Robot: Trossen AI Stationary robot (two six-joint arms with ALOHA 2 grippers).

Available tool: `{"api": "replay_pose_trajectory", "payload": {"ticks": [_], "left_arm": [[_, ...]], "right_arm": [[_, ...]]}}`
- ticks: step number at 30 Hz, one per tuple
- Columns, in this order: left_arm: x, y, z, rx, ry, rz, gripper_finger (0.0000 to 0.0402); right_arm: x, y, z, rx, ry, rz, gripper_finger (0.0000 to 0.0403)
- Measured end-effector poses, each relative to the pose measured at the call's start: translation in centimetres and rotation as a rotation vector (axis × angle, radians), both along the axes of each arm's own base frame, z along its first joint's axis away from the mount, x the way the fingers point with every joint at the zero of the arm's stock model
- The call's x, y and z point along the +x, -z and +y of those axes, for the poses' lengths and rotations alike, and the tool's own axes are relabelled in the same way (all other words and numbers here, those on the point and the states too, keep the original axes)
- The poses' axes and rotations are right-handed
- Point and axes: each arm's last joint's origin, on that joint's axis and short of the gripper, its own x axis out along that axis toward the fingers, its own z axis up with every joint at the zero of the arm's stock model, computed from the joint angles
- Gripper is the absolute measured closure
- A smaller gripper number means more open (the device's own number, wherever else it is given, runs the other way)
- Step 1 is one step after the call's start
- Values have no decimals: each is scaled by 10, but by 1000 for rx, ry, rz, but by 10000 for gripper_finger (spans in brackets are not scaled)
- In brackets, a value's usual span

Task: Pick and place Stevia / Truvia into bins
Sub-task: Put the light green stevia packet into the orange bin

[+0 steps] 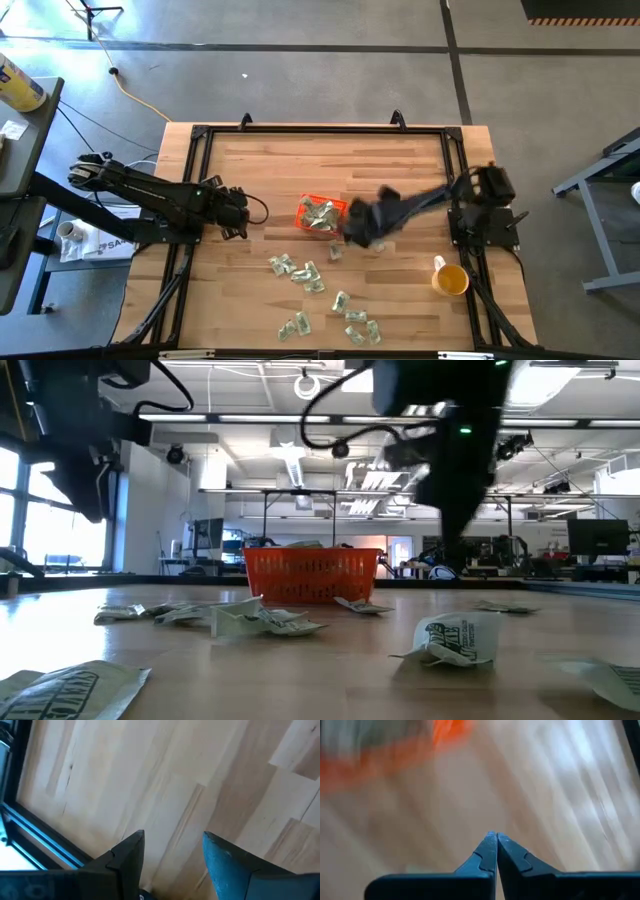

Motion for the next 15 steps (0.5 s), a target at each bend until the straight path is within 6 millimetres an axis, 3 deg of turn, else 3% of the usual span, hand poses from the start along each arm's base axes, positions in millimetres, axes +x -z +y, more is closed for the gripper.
{"api": "replay_pose_trajectory", "payload": {"ticks": [4,7,12,15], "left_arm": [[-1,-1,7,-22,-46,-42,170],[6,-1,13,-41,-84,-102,170],[18,-3,17,-140,-138,-234,170],[24,-5,17,-184,-158,-297,170]], "right_arm": [[19,-28,-41,97,39,-290,402],[25,-45,-57,149,-42,-405,402],[12,-40,-66,309,-71,-255,396],[1,-35,-63,356,-33,-139,367]]}}
